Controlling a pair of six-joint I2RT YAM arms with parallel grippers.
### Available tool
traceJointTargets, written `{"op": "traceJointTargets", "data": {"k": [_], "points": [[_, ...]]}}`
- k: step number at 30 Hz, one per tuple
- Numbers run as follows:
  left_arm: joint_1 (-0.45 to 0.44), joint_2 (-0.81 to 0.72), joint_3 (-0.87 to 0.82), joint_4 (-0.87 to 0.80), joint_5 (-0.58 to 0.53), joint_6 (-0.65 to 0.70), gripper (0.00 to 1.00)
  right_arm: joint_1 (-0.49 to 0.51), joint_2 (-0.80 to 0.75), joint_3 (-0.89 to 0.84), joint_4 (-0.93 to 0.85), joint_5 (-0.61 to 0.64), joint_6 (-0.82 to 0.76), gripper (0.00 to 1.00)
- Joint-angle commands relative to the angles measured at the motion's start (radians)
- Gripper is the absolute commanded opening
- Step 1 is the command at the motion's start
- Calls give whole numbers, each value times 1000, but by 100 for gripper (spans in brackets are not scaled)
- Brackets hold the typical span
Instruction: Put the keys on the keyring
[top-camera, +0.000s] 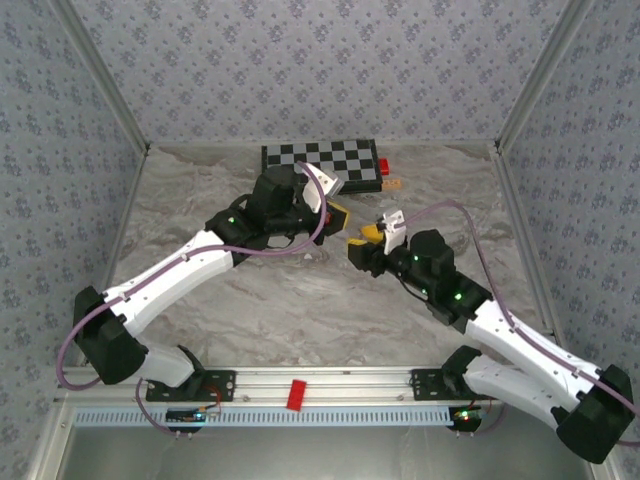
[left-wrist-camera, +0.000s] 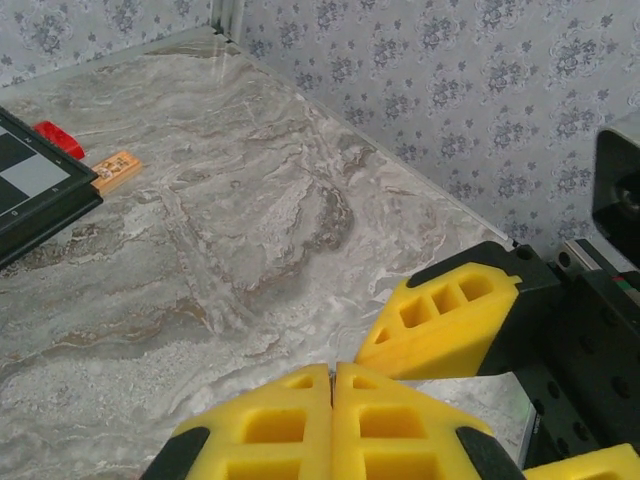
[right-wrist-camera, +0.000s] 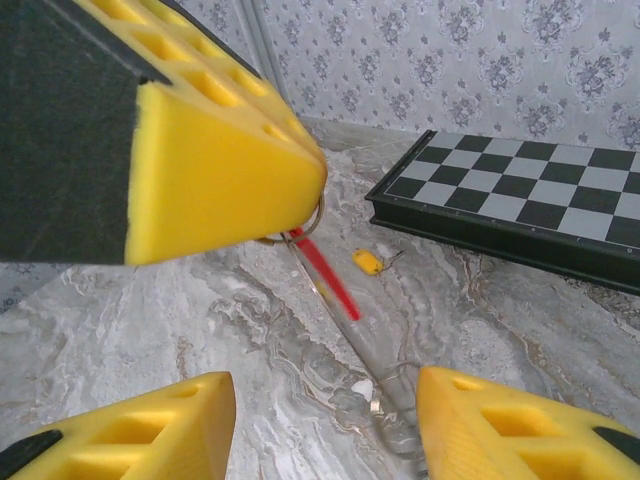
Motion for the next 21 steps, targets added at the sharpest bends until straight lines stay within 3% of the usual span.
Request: {"op": "traceJointTargets", "data": {"k": [1, 9, 17, 21], "points": [[-1, -13, 39, -3, 34, -9, 0, 7, 18, 48, 6, 2, -38, 48], [0, -14, 49, -16, 53, -6, 0, 7, 37, 54, 11, -10, -65, 32], [0, -12, 50, -9, 71, -20, 0, 6, 44, 51, 18, -27, -81, 28], [-1, -12, 54, -7, 76, -26, 0, 6, 44, 53, 18, -32, -83, 14]]}}
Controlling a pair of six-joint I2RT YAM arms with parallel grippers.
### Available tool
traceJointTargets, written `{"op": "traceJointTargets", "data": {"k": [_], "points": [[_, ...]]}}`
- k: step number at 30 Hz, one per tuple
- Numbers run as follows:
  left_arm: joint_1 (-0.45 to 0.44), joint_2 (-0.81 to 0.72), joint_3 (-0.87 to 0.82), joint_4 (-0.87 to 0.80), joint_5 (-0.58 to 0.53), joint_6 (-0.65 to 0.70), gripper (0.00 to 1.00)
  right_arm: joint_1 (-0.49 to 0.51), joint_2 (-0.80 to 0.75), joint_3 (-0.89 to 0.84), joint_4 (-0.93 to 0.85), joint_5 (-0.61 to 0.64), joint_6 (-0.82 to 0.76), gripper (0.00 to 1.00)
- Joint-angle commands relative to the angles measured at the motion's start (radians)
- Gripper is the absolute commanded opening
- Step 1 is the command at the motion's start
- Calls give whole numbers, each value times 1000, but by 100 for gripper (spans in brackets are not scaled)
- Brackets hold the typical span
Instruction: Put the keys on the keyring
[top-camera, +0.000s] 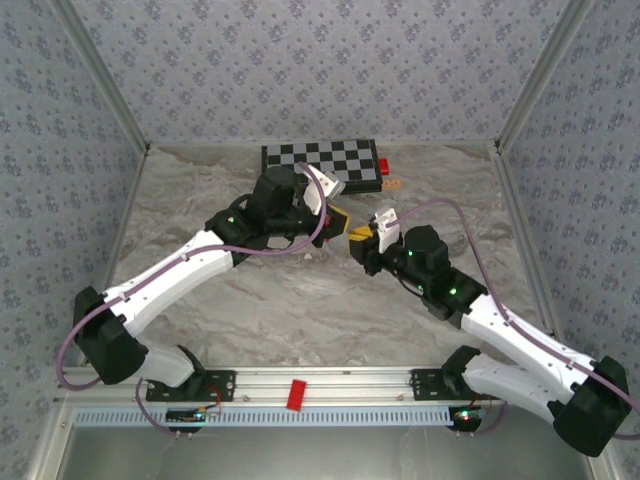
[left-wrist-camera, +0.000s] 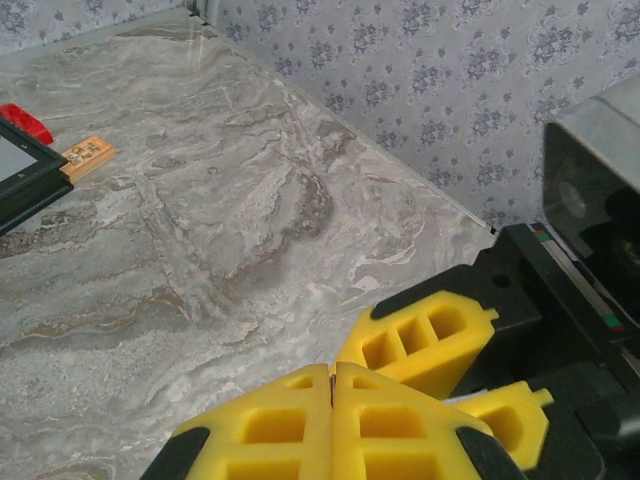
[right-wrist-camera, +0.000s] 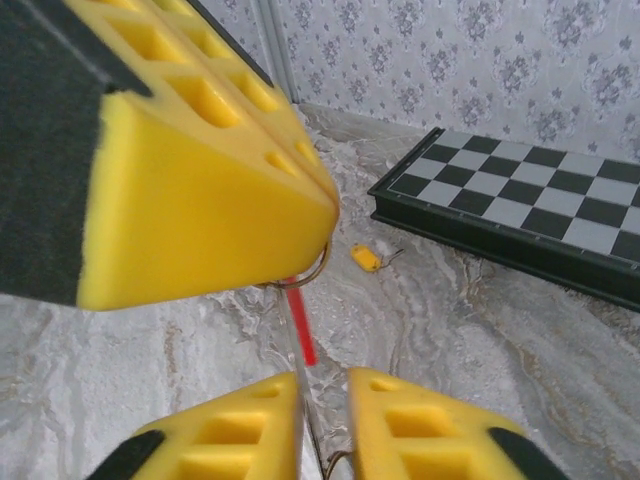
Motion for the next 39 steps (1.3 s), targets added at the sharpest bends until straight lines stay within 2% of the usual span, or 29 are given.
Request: {"op": "traceJointTargets", "data": {"k": [1, 3, 6, 12, 13, 24, 39], "points": [[0, -12, 50, 14, 34, -21, 0, 7, -2, 34, 17, -16, -13, 9], [0, -12, 50, 19, 38, -27, 0, 7, -11, 32, 17, -17, -11, 2], [-1, -13, 46, 29, 42, -44, 1, 7, -31, 26, 14, -11, -3, 0], [9, -34, -5, 112, 83, -111, 25, 12, -78, 13, -8, -12, 3, 0], [11, -38, -16, 130, 91, -125, 26, 14, -83, 12, -13, -13, 3, 0], [44, -56, -72, 207, 145, -190, 28, 42, -104, 8, -34, 32, -16, 0], [82, -205, -221, 276, 80, -283, 30, 53, -129, -2, -26, 89, 0, 0]]}}
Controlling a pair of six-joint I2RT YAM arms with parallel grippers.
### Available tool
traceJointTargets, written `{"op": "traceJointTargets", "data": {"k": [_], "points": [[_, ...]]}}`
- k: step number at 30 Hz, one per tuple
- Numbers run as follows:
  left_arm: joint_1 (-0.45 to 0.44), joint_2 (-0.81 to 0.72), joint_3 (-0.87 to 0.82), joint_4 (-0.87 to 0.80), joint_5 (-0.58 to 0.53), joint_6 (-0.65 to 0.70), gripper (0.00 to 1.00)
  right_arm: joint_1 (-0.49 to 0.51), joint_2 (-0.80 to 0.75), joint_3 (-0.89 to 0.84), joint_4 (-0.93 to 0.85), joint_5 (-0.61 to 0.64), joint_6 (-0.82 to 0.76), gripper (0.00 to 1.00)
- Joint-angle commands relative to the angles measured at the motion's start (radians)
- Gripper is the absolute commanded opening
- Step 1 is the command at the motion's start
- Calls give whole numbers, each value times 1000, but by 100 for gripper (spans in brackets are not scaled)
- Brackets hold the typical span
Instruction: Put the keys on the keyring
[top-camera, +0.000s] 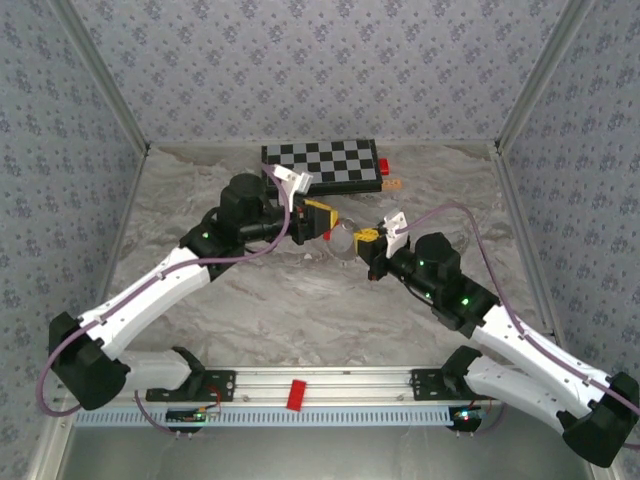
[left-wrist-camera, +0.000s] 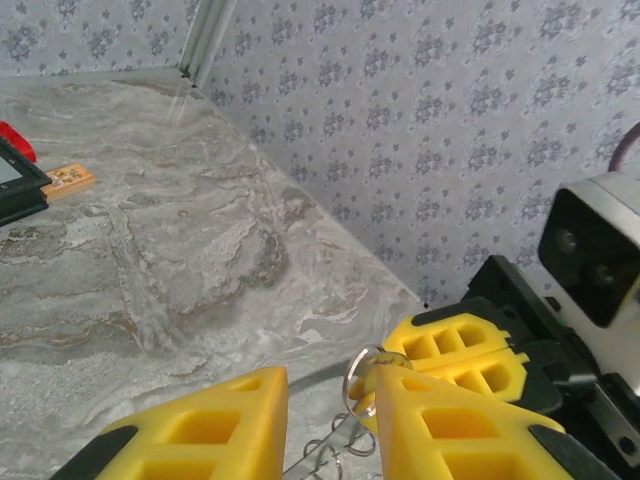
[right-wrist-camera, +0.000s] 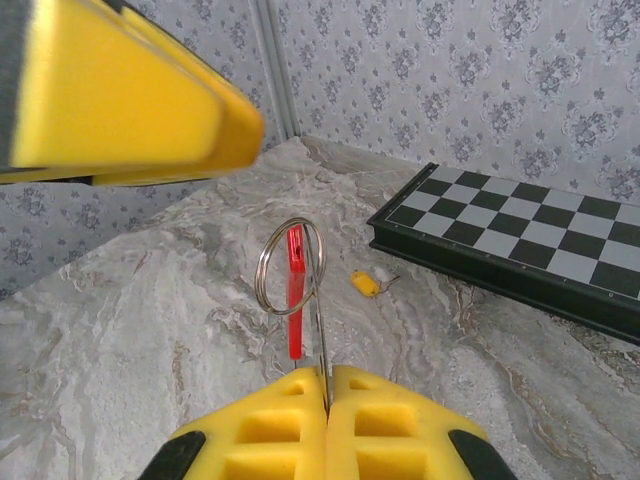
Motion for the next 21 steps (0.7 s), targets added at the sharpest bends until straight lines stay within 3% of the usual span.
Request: {"op": "traceJointTargets", "data": {"k": [1, 6, 21], "points": [[1, -36, -33, 66, -8, -51, 29, 12, -21, -2, 13, 28, 4, 0], [-8, -40, -73, 133, -2, -115, 29, 26, -23, 3, 13, 43, 3, 0], [-52, 10, -70, 161, -11, -121, 29, 42, -28, 0, 20, 69, 1, 0]]}}
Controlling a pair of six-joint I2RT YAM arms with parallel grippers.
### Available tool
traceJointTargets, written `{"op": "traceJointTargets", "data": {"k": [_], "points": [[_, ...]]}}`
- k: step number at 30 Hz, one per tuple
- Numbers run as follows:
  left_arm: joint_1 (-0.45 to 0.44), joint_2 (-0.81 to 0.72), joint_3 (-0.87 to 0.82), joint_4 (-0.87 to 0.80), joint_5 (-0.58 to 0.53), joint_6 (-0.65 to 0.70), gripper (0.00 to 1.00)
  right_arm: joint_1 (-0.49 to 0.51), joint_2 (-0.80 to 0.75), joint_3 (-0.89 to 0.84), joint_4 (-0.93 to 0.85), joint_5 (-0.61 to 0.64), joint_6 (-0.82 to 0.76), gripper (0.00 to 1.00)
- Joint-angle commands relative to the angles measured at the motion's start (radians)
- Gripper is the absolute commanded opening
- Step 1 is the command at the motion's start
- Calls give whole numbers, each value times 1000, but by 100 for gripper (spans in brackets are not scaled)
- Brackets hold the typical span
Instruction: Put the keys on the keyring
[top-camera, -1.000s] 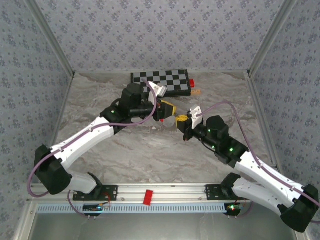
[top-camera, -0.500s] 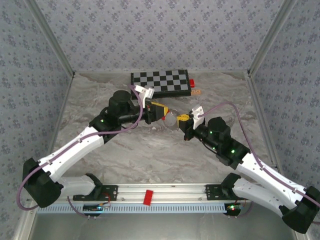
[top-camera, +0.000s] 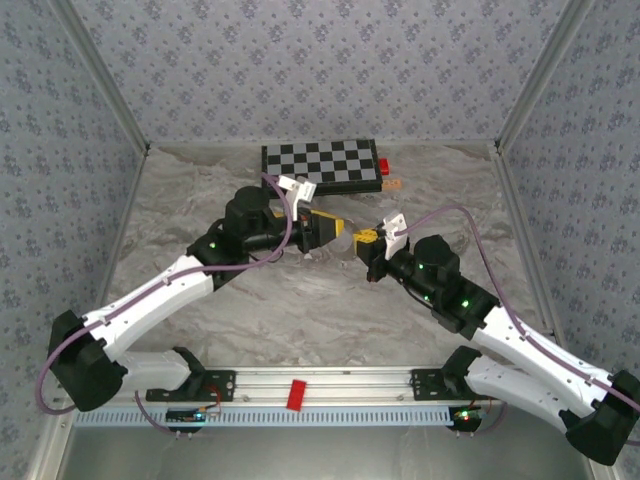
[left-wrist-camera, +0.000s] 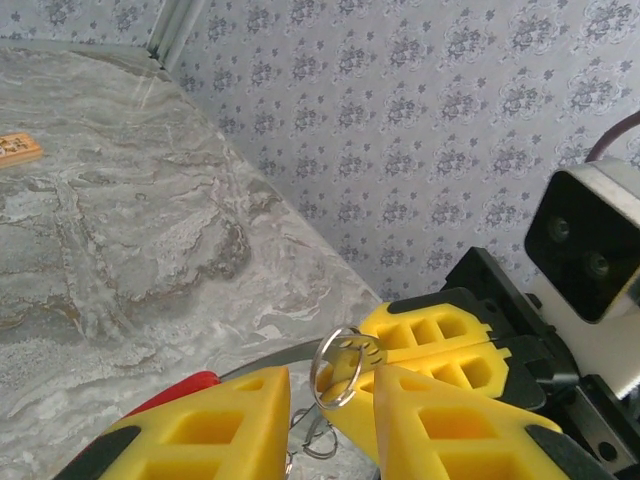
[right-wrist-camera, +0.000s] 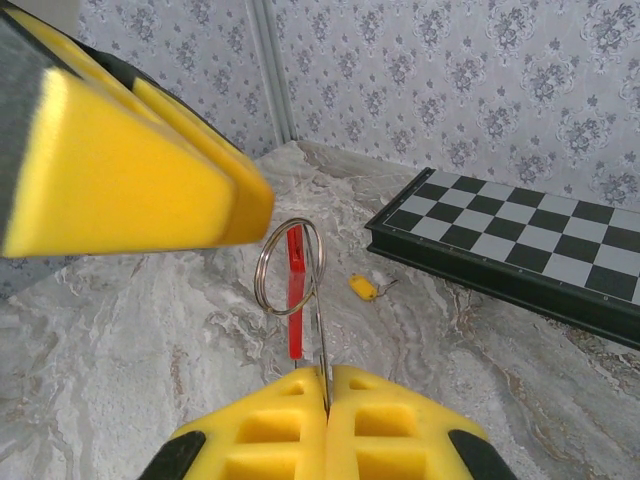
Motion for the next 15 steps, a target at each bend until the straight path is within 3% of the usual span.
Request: {"op": "traceJointTargets", "data": {"k": [1, 15], "points": [[-7, 13, 15, 41, -7, -6, 29, 7, -23, -1, 20, 23, 1, 0], [-25, 42, 54, 42, 15, 3, 29, 7, -24, -2, 14, 22, -3, 0]]}}
